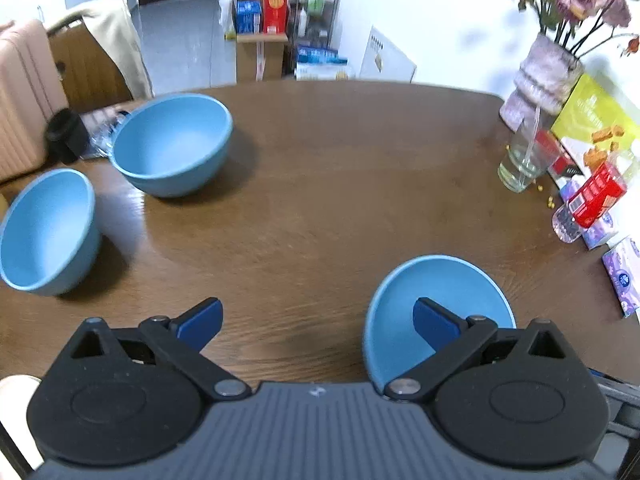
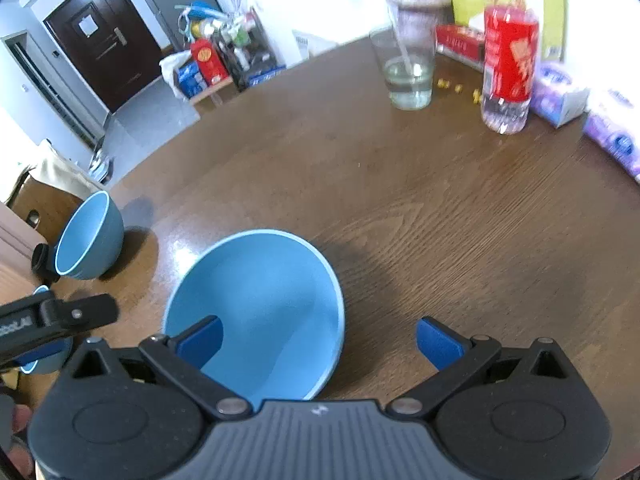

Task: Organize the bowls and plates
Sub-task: 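Pull both open tools back from the set-down blue bowl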

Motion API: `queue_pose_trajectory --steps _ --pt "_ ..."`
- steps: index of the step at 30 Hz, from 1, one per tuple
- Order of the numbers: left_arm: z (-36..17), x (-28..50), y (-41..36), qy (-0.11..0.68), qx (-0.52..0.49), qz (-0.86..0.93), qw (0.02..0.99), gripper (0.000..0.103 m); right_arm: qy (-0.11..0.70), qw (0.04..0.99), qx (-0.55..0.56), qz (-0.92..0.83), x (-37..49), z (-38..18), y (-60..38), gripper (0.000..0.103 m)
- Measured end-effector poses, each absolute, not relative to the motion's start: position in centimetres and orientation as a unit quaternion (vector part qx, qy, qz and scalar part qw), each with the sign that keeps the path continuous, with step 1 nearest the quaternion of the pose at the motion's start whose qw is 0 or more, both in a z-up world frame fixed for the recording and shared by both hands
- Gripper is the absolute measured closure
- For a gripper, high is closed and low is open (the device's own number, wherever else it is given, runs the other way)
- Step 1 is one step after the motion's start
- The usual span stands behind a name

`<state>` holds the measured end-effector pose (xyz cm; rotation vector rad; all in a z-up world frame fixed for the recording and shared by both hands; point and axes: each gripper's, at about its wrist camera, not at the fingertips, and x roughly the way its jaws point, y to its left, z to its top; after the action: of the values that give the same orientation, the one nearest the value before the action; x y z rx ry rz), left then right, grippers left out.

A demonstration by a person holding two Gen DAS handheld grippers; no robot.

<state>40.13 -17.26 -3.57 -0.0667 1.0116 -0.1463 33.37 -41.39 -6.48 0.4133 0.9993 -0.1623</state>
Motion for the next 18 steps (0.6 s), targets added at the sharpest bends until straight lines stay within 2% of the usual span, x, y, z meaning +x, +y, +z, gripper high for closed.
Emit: queue_pose_trajectory --steps 18 --pt "-0.9 33.0 -5.1 0.438 -0.077 -0.054 0.894 0.0 0.461 0.873 0.15 -0.053 27.0 -4.2 -31.3 0.0"
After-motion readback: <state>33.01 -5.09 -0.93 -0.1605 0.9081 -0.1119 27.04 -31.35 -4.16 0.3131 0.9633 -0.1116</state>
